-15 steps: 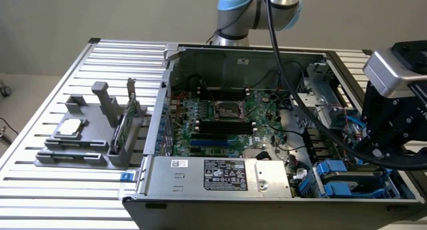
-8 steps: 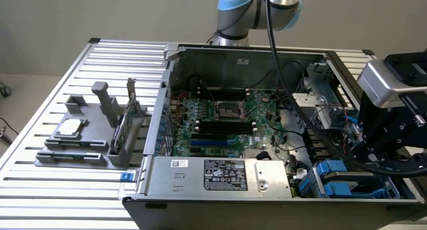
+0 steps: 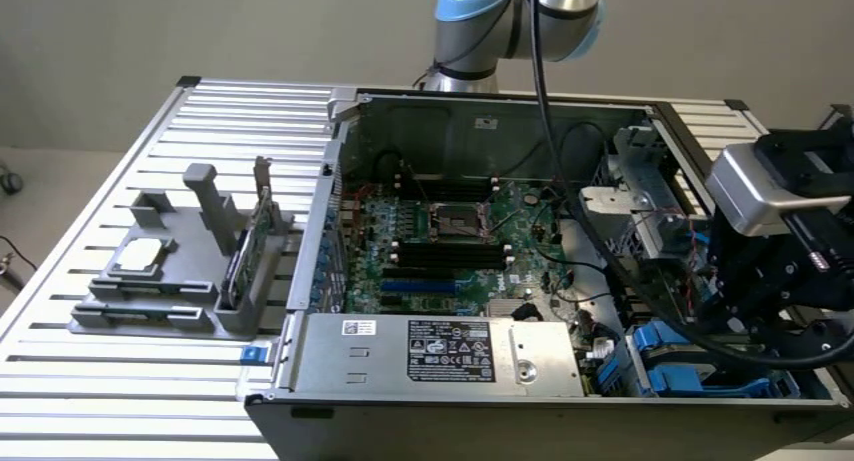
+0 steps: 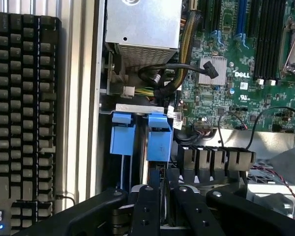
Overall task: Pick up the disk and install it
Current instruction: 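Insert the disk into the insertion slot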
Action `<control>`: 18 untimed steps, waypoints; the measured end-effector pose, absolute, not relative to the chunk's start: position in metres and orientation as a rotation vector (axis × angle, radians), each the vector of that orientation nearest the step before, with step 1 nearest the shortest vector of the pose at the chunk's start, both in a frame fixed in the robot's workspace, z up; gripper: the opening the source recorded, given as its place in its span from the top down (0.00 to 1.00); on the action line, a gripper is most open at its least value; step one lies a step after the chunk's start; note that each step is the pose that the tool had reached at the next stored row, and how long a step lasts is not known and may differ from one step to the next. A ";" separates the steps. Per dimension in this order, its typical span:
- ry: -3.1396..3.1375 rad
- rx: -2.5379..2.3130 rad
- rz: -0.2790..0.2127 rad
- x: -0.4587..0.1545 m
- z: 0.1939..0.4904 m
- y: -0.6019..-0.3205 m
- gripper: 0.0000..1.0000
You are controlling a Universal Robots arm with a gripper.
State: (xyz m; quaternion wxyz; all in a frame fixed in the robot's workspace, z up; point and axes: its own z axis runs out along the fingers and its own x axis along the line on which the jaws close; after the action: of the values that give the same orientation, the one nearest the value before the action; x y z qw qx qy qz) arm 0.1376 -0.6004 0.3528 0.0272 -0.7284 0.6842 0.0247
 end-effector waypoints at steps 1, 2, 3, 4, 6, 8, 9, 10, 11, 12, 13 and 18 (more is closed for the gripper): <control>2.113 -2.250 0.076 0.138 0.351 -0.600 0.81; 2.112 -2.250 0.076 0.138 0.349 -0.600 0.81; 2.112 -2.251 0.076 0.138 0.347 -0.600 0.81; 2.111 -2.251 0.076 0.138 0.346 -0.600 0.81; 2.111 -2.252 0.076 0.139 0.342 -0.600 0.81; 2.110 -2.253 0.076 0.139 0.339 -0.600 0.81; 2.109 -2.253 0.076 0.139 0.337 -0.600 0.81; 2.109 -2.253 0.076 0.139 0.335 -0.600 0.81; 2.109 -2.253 0.077 0.139 0.333 -0.600 0.81; 2.108 -2.254 0.076 0.139 0.331 -0.600 0.81; 2.108 -2.254 0.076 0.139 0.330 -0.600 0.81; 2.108 -2.255 0.076 0.139 0.328 -0.600 0.81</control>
State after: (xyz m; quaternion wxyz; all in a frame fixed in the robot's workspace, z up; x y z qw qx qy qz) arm 0.1393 -0.5997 0.3283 0.0270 -0.7301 0.6824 0.0247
